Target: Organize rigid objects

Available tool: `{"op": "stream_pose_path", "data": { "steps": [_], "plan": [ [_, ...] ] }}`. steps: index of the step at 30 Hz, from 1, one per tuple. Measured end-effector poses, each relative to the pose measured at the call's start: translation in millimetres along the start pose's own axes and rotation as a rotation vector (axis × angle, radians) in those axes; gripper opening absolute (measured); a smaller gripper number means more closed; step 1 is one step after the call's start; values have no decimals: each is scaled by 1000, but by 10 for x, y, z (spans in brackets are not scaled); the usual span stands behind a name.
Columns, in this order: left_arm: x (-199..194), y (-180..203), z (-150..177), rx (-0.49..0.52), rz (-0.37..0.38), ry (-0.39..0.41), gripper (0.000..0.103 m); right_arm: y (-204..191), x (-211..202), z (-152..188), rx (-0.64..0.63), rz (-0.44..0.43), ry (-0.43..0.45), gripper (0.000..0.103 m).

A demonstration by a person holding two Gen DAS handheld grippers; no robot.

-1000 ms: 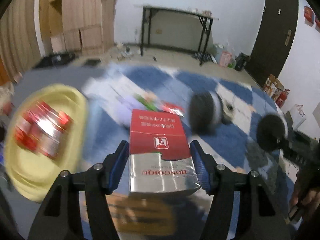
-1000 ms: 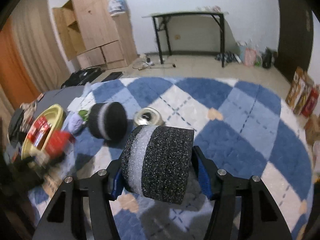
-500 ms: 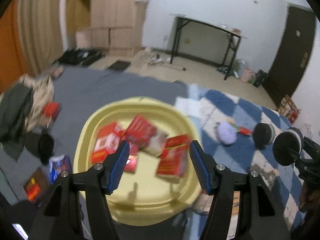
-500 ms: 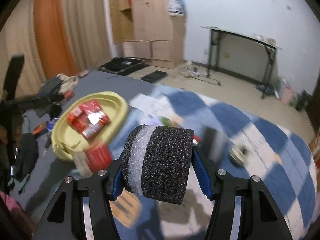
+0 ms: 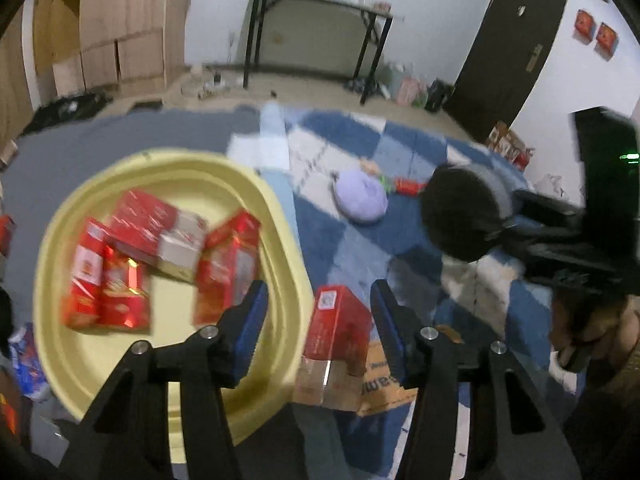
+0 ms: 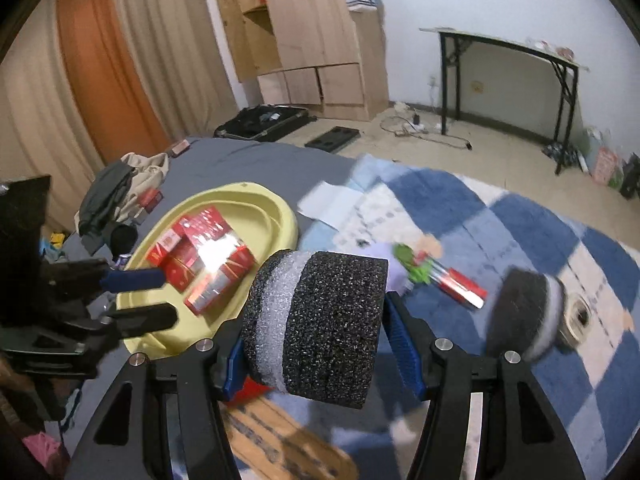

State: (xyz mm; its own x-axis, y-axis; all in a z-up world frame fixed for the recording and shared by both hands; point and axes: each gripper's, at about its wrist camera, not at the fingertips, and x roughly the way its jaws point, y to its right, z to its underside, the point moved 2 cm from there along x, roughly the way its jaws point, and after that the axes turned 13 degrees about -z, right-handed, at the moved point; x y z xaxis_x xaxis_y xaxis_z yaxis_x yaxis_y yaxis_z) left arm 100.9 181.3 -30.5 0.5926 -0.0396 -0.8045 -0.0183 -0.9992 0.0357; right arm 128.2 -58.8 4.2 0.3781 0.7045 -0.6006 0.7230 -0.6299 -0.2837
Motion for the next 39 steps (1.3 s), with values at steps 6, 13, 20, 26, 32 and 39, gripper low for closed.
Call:
{"op": "stream_pose_path", "data": {
  "steps": [6,13,20,26,32,39],
  "plan": [
    [301,428,186,122,-9,-80,70,251,-400,158,38,44,24,59],
    [81,979,257,216,62,-14,80,476,-1030,404,30,91,75,59],
    [-15,1007,280,258,15,34,81,762,-1424,737,100,98,108,59],
    [244,979,529,286,-30,-117,81,923,-1609,789,162,76,162,59],
    [573,952,635,230,-64,-206,81,1021,-1687,832,207,57,191,59],
    [511,1032,511,206,-65,-174,58,1024,-1625,831,207,64,186,59]
  ]
}}
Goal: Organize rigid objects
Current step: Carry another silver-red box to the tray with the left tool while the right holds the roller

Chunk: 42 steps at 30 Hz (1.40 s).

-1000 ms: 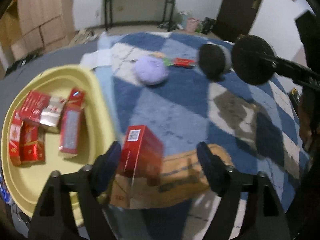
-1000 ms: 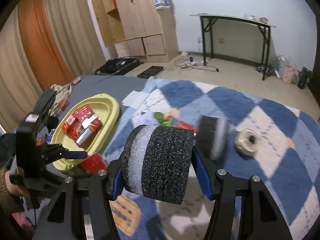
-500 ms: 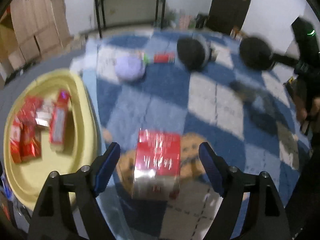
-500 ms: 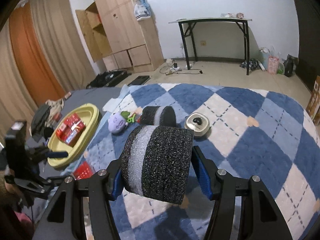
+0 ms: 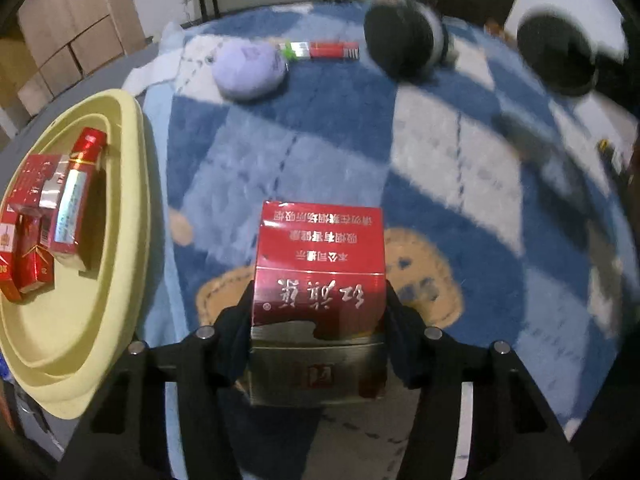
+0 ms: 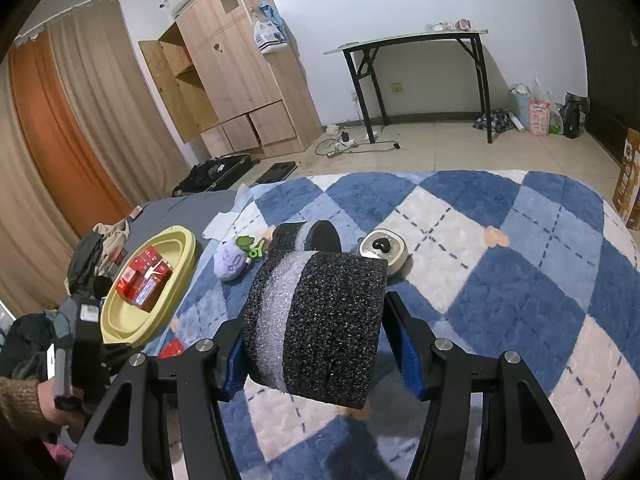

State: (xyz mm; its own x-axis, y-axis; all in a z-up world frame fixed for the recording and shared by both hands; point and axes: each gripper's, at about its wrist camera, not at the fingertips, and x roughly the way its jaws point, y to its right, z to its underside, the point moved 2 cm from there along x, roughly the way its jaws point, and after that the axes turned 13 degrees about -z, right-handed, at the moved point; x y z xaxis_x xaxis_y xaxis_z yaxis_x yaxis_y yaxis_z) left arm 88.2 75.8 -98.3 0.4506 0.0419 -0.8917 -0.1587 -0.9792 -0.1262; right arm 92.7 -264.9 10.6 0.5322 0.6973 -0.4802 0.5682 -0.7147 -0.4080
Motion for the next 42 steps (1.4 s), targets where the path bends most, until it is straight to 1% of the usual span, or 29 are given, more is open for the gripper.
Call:
{"op": "stream_pose_path", "data": {
  "steps": [3,4,6,7,8,9,10,12,14,15,16,17,18,19,21,22,23,24,26,28,31,33,34,37,38,40,41,42],
  "plan": [
    [-244,-169,-139,-71,12,93,58,-47,41,37,-14,0,-16,59],
    [-352,-273,-198,-109,6,130,58,-83,61,56,-24,-3,-27,59],
    [-536,-518,-287,-182,-20,182,58,-174,117,83,-51,-9,-49,59],
    [-629,-669,-301,-205,-51,211,58,-252,161,93,-73,-13,-64,59],
    [-701,-752,-292,-199,-87,251,58,-310,202,97,-87,-17,-74,59],
    [-762,-835,-264,-184,-108,302,58,-406,262,98,-109,-25,-88,59],
    [-787,-926,-241,-165,-118,309,58,-525,344,95,-131,-41,-105,59],
    [-708,-1120,-148,-151,-132,268,58,-703,486,66,-156,-70,-122,59],
    [-571,-1402,35,-177,-177,202,58,-923,713,-27,-187,-91,-147,59],
    [-521,-1523,123,-207,-189,175,58,-1030,821,-90,-207,-97,-153,59],
    [-432,-1687,247,-265,-202,133,58,-1130,925,-149,-222,-105,-157,59],
    [-374,-1785,304,-314,-221,97,58,-1228,1035,-216,-231,-117,-161,59],
    [-276,-1909,363,-387,-242,36,58,-1341,1172,-300,-237,-131,-166,59],
    [-225,-1969,370,-425,-245,15,58,-1470,1335,-398,-241,-144,-167,59],
    [-193,-2024,342,-459,-263,17,58,-1656,1646,-534,-242,-154,-181,59],
    [-169,-2033,308,-473,-263,26,58,-1783,1892,-613,-244,-155,-201,59],
    [-149,-2034,287,-486,-251,32,58,-1831,2033,-650,-248,-155,-215,59],
    [-125,-2029,267,-497,-236,37,58,-1950,2277,-693,-261,-155,-245,59],
    [-111,-2107,347,-508,-210,34,58,-2158,2620,-720,-295,-150,-294,59],
    [-4,-2120,352,-523,-216,9,58,-2332,2917,-716,-344,-139,-333,59],
    [78,-2125,358,-558,-189,6,58,-2423,3301,-692,-385,-136,-387,59],
    [104,-2103,353,-546,-184,6,58,-2453,3477,-633,-401,-116,-413,58],
    [131,-2097,357,-543,-181,1,58,-2438,3552,-613,-395,-119,-417,57],
    [168,-2129,375,-573,-165,-4,59,-2461,3644,-580,-381,-118,-418,57],
    [163,-2139,380,-582,-171,-7,60,-2481,3666,-569,-391,-117,-421,57],
    [158,-2165,388,-592,-189,-31,69,-2522,3676,-530,-414,-115,-429,57],
    [142,-2182,393,-597,-199,-38,83,-2538,3690,-519,-419,-120,-436,57],
    [113,-2197,399,-602,-205,-32,87,-2553,3671,-499,-419,-122,-437,57]
  ]
}}
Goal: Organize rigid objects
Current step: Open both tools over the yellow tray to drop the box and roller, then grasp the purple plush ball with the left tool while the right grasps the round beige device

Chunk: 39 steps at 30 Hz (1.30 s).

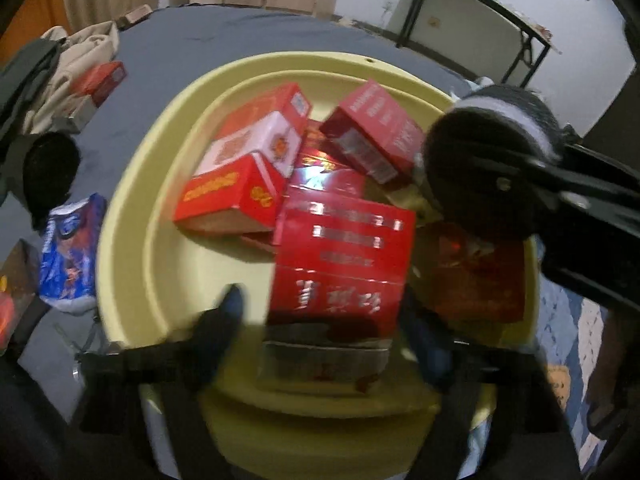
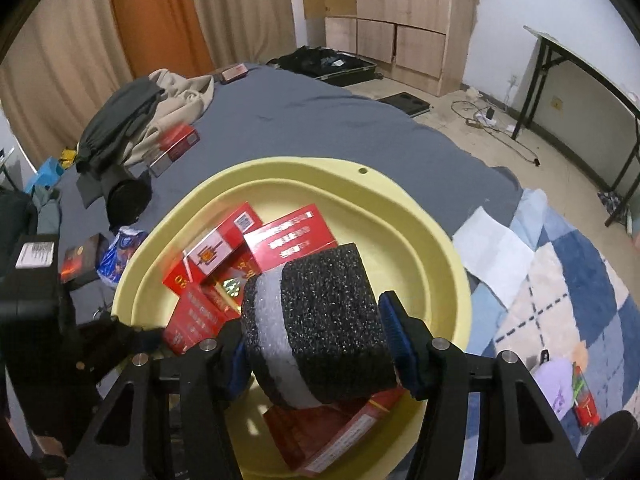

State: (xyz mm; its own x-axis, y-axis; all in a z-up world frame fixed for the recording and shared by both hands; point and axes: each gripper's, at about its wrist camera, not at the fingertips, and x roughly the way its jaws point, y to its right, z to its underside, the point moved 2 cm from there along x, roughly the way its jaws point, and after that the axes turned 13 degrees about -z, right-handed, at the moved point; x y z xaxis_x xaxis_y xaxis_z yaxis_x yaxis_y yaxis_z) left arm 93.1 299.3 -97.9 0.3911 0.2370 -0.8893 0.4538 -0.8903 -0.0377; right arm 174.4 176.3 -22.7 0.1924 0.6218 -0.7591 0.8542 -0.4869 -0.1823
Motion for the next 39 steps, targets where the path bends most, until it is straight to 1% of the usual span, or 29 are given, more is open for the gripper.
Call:
{"op": "stream_pose_path", "data": {
  "steps": [2,3,4,5,6,7,8,9,11,13,14,17,20,23,25,26,28,30,32,33,34,36,37,39],
  "plan": [
    [-76,-58,-17,-6,-11,24,91,-24,-57,-3,8,-19,22,58],
    [-118,-94,-22,-16,-19,38,96,-37,-144,52,12,-31,32,64],
    [-184,-154,-18,-41,-14,64,99,-36,-196,55,26,-41,45,69],
    [-237,-201,-6,-64,4,78,102,-21,-261,80,36,-41,52,81],
    [-294,-238,5,-82,15,89,103,-10,-329,97,51,-45,66,86],
    [-349,-272,19,-91,18,104,103,2,-432,111,70,-56,95,87],
    [-411,-291,22,-96,16,123,103,11,-543,143,85,-66,119,91],
    [-511,-306,2,-103,12,156,103,16,-643,179,99,-74,140,97],
    [-650,-342,-75,-124,16,204,103,61,-907,249,136,-84,195,101],
    [-805,-318,-185,-141,54,240,103,118,-1173,349,175,-90,244,102],
    [-880,-291,-204,-131,73,260,103,147,-1296,423,188,-87,262,102],
    [-1155,-102,-266,-86,116,314,103,310,-1787,744,228,-35,306,103],
    [-1412,227,-233,-15,187,358,103,479,-2241,1142,252,43,334,103],
    [-1598,658,-90,99,274,363,103,737,-2718,1620,312,130,341,103],
    [-1675,977,65,191,281,366,103,862,-2997,1937,356,175,342,103],
    [-1697,1081,118,212,277,369,103,888,-3083,2044,367,189,345,103],
    [-1719,1270,227,218,284,364,103,936,-3321,2423,399,236,354,103],
    [-1689,1406,316,191,301,338,103,930,-3433,2656,417,267,355,103],
    [-1643,1520,379,224,298,315,103,897,-3533,2981,431,287,354,103],
    [-1622,1585,428,265,280,318,103,864,-3567,3017,431,294,353,103],
    [-1646,1642,482,298,263,328,103,838,-3577,3140,430,305,352,103],
    [-1624,1682,552,345,232,344,103,818,-3577,3265,434,312,352,103],
    [-1603,1683,580,352,221,344,103,809,-3560,3331,444,302,351,103],
    [-1555,1682,609,337,232,319,103,810,-3563,3312,449,276,353,102]
  ]
}}
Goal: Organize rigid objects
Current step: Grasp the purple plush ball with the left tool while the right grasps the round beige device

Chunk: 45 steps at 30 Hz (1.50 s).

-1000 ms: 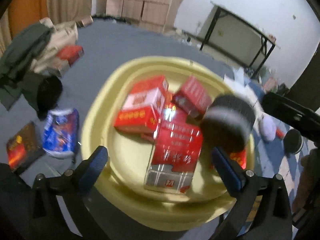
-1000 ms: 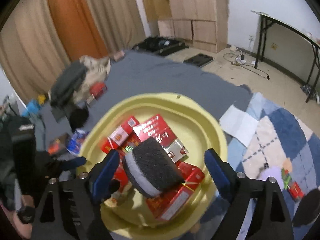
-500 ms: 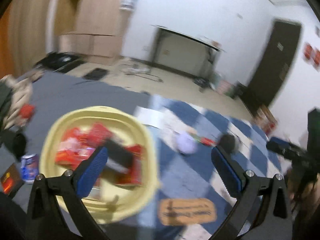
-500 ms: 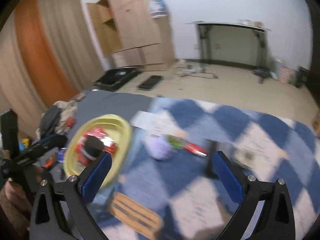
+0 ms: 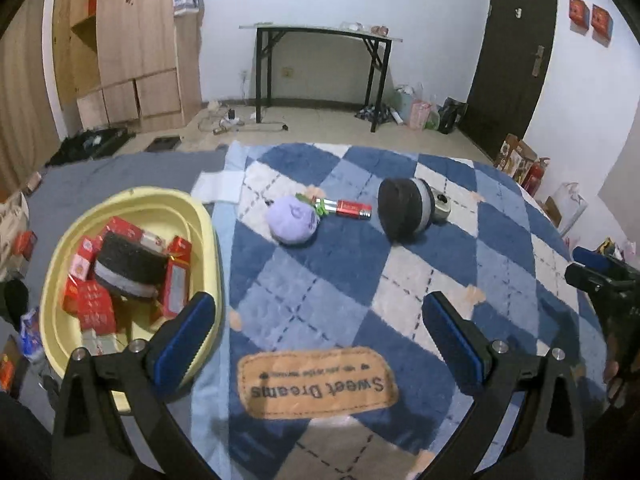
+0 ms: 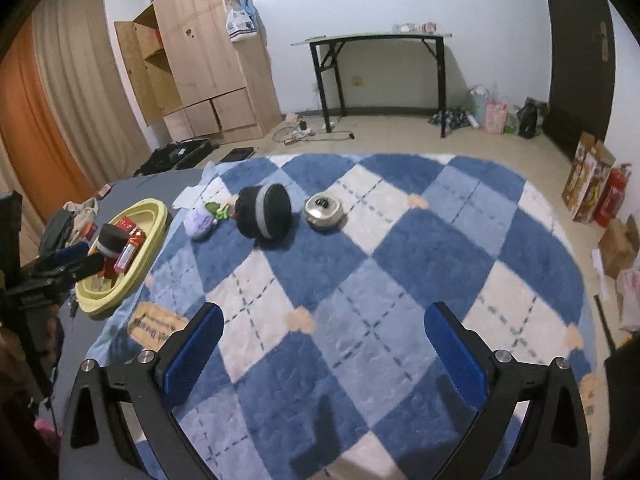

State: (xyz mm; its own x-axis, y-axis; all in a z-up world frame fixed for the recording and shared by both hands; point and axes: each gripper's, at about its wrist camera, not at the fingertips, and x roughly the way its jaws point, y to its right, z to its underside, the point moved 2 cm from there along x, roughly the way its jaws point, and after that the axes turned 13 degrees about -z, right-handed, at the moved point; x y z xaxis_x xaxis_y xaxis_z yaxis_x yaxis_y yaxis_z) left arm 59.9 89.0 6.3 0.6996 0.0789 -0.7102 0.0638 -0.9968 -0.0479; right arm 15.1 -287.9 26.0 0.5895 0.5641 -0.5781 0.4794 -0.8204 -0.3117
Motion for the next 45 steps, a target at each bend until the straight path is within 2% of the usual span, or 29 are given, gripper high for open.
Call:
{"op": "stream_pose_path", "data": {
  "steps": [5,12,15,17,22,26,28,30,32,33,34,36,37,38,39,42,45],
  "plan": [
    [185,6,4,-12,-19,-27,103,72,250,-113,-35,-9,3,102],
    [650,142,-97,43,-75,-27,103,427,903,-249,-8,-7,-37,102],
    [920,103,-163,-7,-59,-70,103,518,1206,-409,-13,-9,-25,102],
    [1125,99,-225,-18,-42,-115,103,525,1440,-569,-75,-23,-45,102],
    [1406,217,-432,54,-52,-71,103,613,1889,-809,-146,-65,-52,102],
    [1623,132,-498,16,-46,-61,103,750,2178,-817,-132,-56,-67,101],
    [1752,94,-505,8,-42,-81,103,794,2307,-815,-118,-40,-81,101],
    [1841,100,-498,-9,-3,-89,102,789,2380,-848,-114,-45,-78,101],
    [1824,133,-483,-17,50,-39,102,799,2449,-905,-114,-45,-74,97],
    [1820,151,-471,-23,77,-26,99,767,2469,-913,-116,-42,-75,91],
    [1852,173,-444,-36,98,-44,94,771,2520,-927,-119,-29,-80,87],
    [1842,209,-394,-38,78,-32,83,748,2533,-913,-137,-16,-79,75],
    [1809,218,-373,-40,90,-18,76,708,2544,-898,-161,-18,-73,70],
    [1790,217,-367,-41,91,-19,60,667,2538,-884,-181,-27,-69,54],
    [1768,208,-367,-43,82,-19,53,642,2528,-868,-196,-35,-67,51],
    [1641,155,-359,-64,113,-32,53,569,2511,-828,-231,-18,-70,51],
    [1396,135,-359,-36,110,-10,53,500,2337,-750,-240,-23,-70,51]
  ]
}}
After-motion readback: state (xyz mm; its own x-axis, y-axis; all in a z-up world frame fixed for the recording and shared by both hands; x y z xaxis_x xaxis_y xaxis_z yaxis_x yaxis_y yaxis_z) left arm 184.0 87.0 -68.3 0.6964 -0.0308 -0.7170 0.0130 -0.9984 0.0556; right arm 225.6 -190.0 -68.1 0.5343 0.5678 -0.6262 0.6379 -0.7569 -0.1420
